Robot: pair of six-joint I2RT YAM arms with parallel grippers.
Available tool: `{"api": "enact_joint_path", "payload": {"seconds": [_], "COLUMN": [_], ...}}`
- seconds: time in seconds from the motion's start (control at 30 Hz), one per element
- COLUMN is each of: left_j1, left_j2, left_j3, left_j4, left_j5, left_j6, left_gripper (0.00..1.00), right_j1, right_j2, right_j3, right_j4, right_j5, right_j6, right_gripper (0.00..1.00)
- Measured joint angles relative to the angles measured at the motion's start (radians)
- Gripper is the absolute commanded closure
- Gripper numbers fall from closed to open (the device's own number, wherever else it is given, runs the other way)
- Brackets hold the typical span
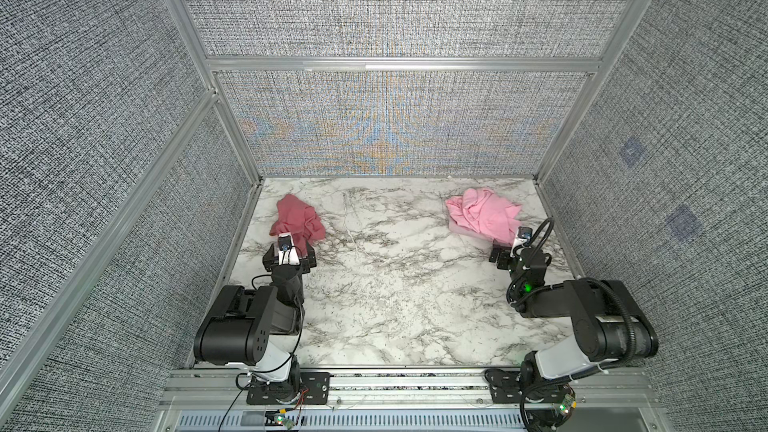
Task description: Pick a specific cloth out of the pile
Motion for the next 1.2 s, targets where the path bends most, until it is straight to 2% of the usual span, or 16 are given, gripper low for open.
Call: {"api": "enact_joint_path", "payload": {"seconds": [0.57,0.8,0.9,1.0,1.1,1.2], "left_j1": [0.006,0.005,0.004,0.0,-0.001,0.001], "left_j2": [0.0,0.0,-0.003,-0.015,0.035,0.026], "left_j3": [0.005,-0.036,-0.004,-0.06,-0.132,-0.111], "left_j4": [-0.001,0.034,0.019,0.075,0.164,0.156], "left_j5": [0.007,-0.005,-0.019,0.022,0.061,0.061], "left_j6": [-0.003,-0.007,-0.01,0.004,0.027,0.031], "left_gripper": [0.01,0.01,0.01,0.01,0.01,0.01], "right_j1": [0.0,0.0,0.0,0.0,0.0,0.0], "right_j2": [0.0,0.0,0.0,0.0,0.0,0.0], "right_j3": [0.0,0.0,0.0,0.0,0.0,0.0], "right_j4": [0.0,0.0,0.0,0.0,0.0,0.0], "right_j5": [-0.003,-0.003,-0.003,-0.003,-0.003,-0.002], "right_j6": [0.0,0.0,0.0,0.0,0.0,0.0], "right_gripper": [0.01,0.01,0.01,0.01,0.01,0.01]}}
